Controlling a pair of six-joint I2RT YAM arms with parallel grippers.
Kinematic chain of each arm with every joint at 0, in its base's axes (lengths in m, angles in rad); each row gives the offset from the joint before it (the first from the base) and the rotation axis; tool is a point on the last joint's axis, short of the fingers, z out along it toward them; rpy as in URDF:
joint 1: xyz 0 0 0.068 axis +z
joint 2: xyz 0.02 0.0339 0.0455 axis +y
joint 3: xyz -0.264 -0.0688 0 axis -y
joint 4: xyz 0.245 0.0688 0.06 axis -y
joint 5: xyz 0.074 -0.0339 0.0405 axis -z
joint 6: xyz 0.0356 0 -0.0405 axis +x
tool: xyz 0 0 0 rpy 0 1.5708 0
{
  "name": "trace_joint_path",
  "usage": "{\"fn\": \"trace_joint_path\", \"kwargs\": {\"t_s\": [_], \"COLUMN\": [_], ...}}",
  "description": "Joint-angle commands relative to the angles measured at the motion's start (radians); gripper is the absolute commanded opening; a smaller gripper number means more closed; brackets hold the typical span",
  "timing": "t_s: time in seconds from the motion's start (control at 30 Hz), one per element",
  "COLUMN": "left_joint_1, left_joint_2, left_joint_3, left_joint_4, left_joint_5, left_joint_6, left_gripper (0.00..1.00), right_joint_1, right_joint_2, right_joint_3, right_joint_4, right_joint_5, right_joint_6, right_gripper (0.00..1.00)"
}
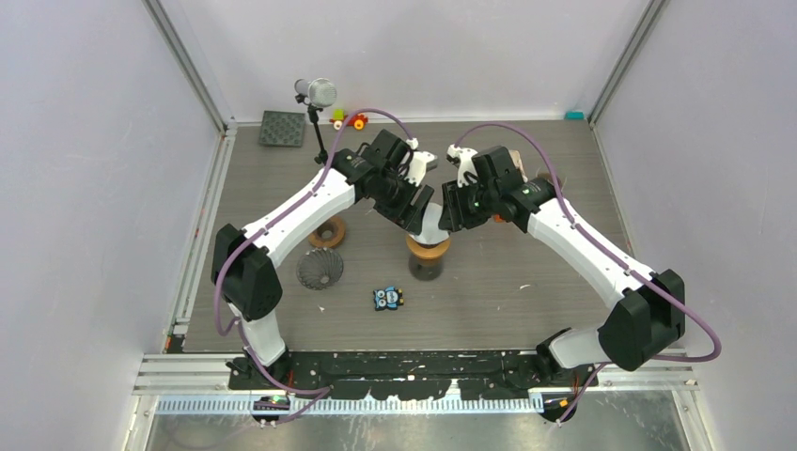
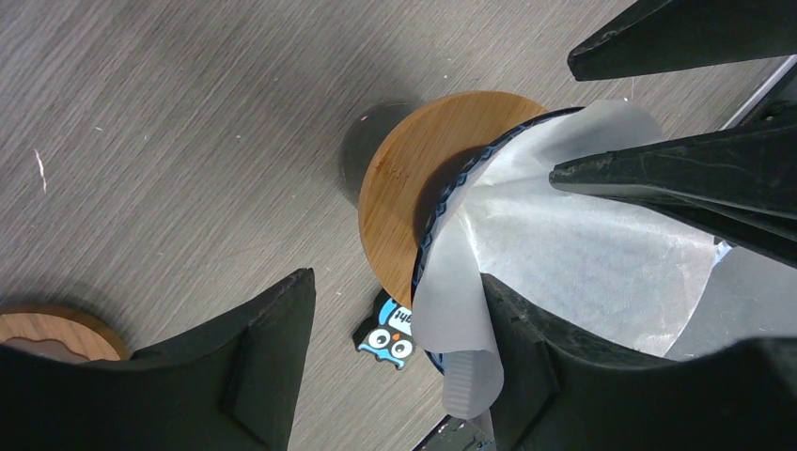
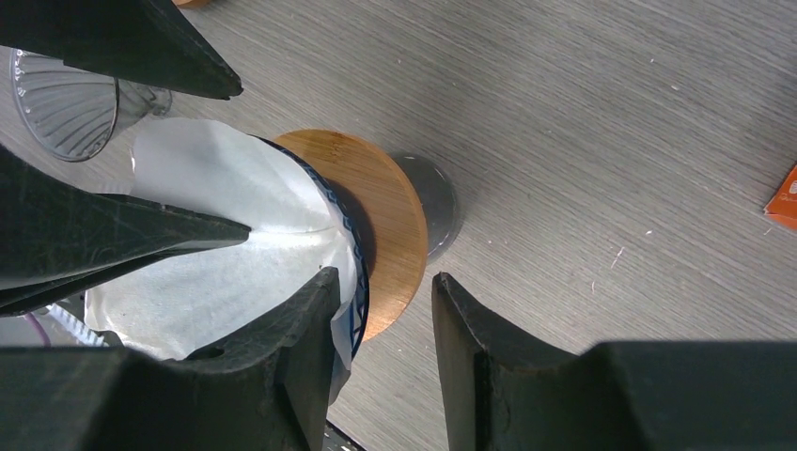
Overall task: Place the coffee filter in the dripper
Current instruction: Place the coffee filter in the coffee dripper.
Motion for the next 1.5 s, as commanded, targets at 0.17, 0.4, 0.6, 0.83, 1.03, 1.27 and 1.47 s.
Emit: {"fn": "trace_joint_path", "kwargs": {"t_s": [0.17, 0.4, 0.6, 0.83, 1.03, 1.27, 1.47], "left_joint_1": [0.007, 0.008, 0.008, 0.007, 0.008, 0.007, 0.007], "left_joint_2": [-0.037, -0.041, -0.048, -0.079, -0.087, -0.089, -0.107], "left_joint_3": [-0.009, 0.017, 0.047, 0.059, 0.062, 0.068, 0.079], "left_joint_4": [0.007, -0.005, -0.015, -0.009, -0.012, -0.013, -0.006], "left_joint_5": [-0.013, -0.008, -0.007, -0.009, -0.009, -0.004, 0.002], "left_joint_6": [0.027, 0.036, 0.041, 0.050, 0.054, 0.057, 0.063], "left_gripper": [0.63, 0.65, 0.68, 0.73, 0.76, 0.79, 0.85], "right_joint_1": [-0.003, -0.004, -0.005, -0.020, -0.023, -0.025, -0.025], "right_joint_2": [-0.014, -0.021, -0.021, -0.040, -0.056, -0.048, -0.043], "right_joint_3": [0.086, 0.118, 0.124, 0.136, 0.143, 0.148, 0.162], "right_joint_4": [-0.045, -0.060, -0.070, -0.084, -0.090, -0.096, -0.096], "right_joint_5": [-0.025, -0.067, -0.077, -0.070, -0.085, -0.103, -0.116], "right_joint_6": [-0.051, -0.061, -0.070, -0.095, -0.109, -0.108, -0.095], "right_gripper": [0.45, 0.46, 0.47, 0.47, 0.48, 0.48, 0.48]}}
